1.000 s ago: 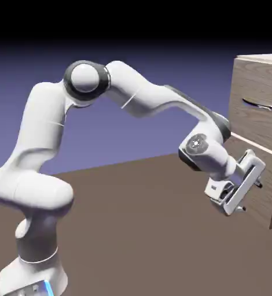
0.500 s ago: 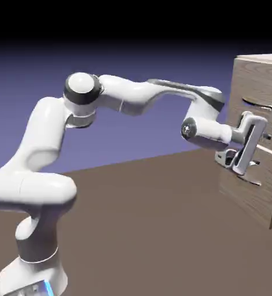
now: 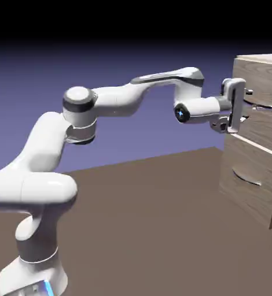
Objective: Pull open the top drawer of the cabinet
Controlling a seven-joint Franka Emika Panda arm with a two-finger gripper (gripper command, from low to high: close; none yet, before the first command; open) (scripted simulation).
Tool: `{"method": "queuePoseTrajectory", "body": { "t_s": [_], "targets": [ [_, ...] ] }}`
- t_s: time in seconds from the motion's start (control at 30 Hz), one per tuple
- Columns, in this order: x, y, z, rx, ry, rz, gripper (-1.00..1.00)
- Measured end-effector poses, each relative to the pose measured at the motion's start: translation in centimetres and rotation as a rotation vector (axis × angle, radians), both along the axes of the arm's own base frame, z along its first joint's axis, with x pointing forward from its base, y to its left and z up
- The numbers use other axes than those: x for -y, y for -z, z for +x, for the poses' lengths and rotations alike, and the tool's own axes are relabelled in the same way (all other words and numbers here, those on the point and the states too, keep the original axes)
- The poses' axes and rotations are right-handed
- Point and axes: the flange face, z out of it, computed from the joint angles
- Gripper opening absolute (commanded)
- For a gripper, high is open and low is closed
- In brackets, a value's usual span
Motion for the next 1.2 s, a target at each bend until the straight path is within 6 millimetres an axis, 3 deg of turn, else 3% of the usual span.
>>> {"method": "queuePoseTrajectory", "body": {
  "t_s": [0.03,0.1,0.47,0.73,1.1,1.13,1.2],
  "targets": [
    [0.0,0.0,0.1,0.000,0.000,0.000,-1.00],
    [0.0,0.0,0.1,0.000,0.000,0.000,-1.00],
    [0.0,0.0,-8.0,0.000,0.000,0.000,-1.00],
    [0.0,0.0,-15.6,0.000,0.000,0.001,-1.00],
    [0.0,0.0,-27.6,0.000,0.000,0.000,-1.00],
    [0.0,0.0,-27.7,0.000,0.000,0.000,1.00],
    [0.0,0.0,-27.7,0.000,0.000,0.000,1.00]
  ]
}}
